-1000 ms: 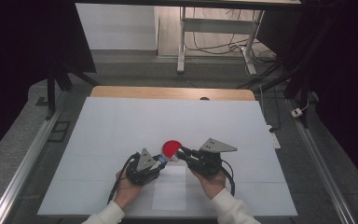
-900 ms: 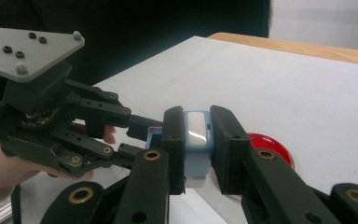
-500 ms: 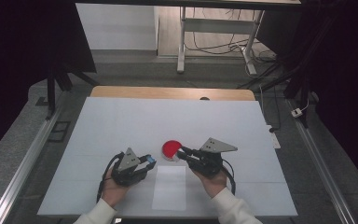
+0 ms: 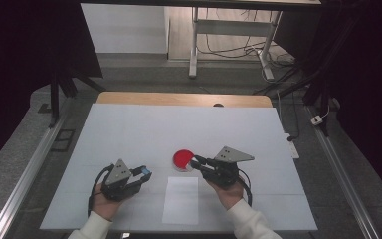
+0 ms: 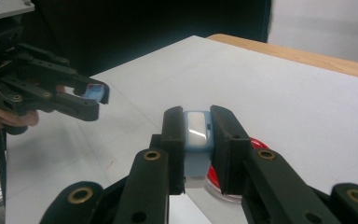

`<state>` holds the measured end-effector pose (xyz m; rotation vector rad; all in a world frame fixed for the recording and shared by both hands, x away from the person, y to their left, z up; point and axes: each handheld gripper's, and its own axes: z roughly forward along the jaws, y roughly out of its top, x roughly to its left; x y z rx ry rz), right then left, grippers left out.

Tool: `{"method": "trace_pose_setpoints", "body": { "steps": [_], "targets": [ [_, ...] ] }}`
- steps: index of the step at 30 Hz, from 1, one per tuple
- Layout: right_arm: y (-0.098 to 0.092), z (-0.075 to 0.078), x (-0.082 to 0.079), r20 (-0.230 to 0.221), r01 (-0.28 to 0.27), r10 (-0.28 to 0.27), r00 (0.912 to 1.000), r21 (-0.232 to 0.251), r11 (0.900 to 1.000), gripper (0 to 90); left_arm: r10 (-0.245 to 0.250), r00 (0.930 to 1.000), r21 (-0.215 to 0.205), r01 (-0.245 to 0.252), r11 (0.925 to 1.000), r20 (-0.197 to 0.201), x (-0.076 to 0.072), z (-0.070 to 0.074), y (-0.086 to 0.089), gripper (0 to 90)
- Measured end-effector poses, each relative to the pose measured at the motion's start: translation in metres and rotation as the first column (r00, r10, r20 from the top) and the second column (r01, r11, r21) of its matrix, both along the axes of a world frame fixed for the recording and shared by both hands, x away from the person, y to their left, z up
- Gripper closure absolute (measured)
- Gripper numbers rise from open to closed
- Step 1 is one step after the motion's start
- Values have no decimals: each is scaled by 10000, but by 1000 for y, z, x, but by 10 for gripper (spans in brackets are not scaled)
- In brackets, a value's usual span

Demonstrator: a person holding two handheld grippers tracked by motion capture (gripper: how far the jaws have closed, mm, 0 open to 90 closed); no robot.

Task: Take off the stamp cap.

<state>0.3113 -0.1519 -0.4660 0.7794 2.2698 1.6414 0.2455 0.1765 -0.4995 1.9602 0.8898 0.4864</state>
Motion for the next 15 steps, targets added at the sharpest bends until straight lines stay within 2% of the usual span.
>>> {"method": "trace_pose_setpoints", "body": {
  "steps": [7, 15],
  "targets": [
    [-1, 0, 1, 149, 45, -44, 9999, -83, 10000, 756, 490, 9988, -106, -490, 9987, -27, -15, -2, 26, 654],
    [-1, 1, 1, 380, -2, 7, 9993, -115, 9999, 756, 861, 9962, -124, -863, 9962, -129, -24, -5, 47, 653]
  ]
}}
